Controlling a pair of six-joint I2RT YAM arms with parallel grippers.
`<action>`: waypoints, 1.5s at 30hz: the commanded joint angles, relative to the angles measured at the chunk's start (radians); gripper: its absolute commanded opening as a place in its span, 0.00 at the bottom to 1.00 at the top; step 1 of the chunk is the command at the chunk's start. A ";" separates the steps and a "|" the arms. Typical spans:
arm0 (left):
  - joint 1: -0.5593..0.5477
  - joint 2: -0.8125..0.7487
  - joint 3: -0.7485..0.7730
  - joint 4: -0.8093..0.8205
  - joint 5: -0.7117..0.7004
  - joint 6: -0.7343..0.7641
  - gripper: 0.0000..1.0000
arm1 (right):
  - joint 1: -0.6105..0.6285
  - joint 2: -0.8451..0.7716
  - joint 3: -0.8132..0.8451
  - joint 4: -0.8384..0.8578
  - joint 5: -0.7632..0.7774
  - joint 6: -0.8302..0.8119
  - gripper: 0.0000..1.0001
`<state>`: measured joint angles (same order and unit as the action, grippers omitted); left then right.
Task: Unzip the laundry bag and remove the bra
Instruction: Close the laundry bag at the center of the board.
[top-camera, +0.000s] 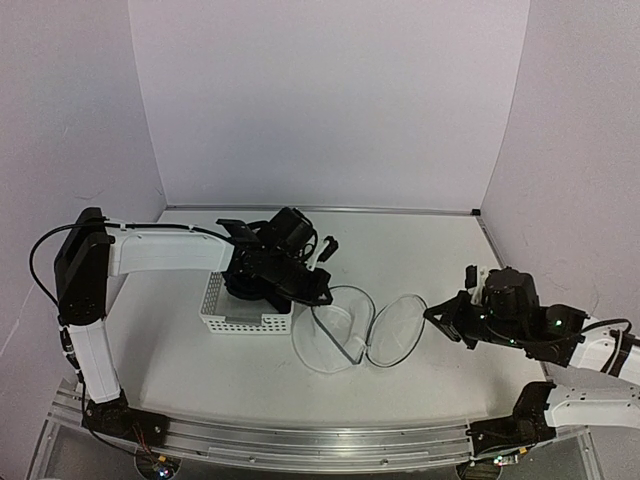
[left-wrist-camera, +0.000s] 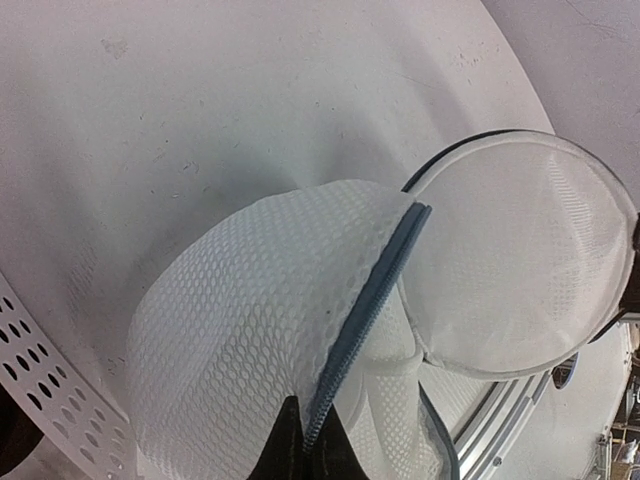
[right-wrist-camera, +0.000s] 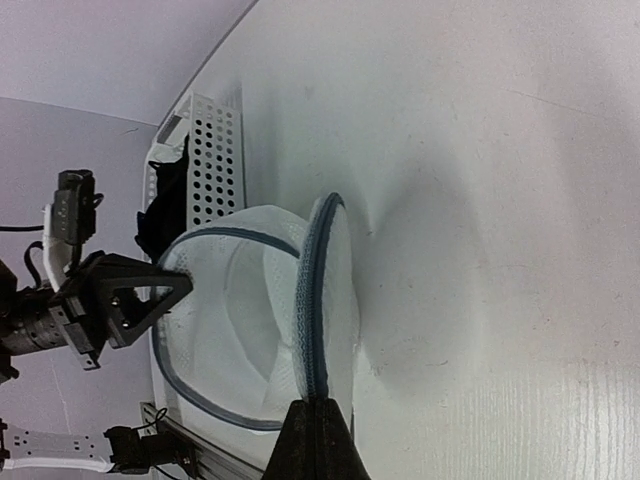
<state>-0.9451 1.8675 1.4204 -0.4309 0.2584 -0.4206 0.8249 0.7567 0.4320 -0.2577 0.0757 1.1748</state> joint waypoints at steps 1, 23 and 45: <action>-0.004 -0.006 0.049 -0.005 0.021 -0.004 0.03 | -0.006 -0.030 0.114 -0.062 0.011 -0.101 0.00; -0.038 0.029 0.044 0.139 0.133 -0.098 0.07 | -0.004 0.112 0.398 -0.116 -0.167 -0.380 0.00; -0.026 -0.170 -0.079 0.159 -0.132 -0.110 0.66 | 0.114 0.325 0.651 -0.360 -0.003 -0.551 0.00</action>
<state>-0.9813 1.7897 1.3705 -0.3050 0.2375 -0.5255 0.9016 1.0492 0.9997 -0.5571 -0.0269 0.6743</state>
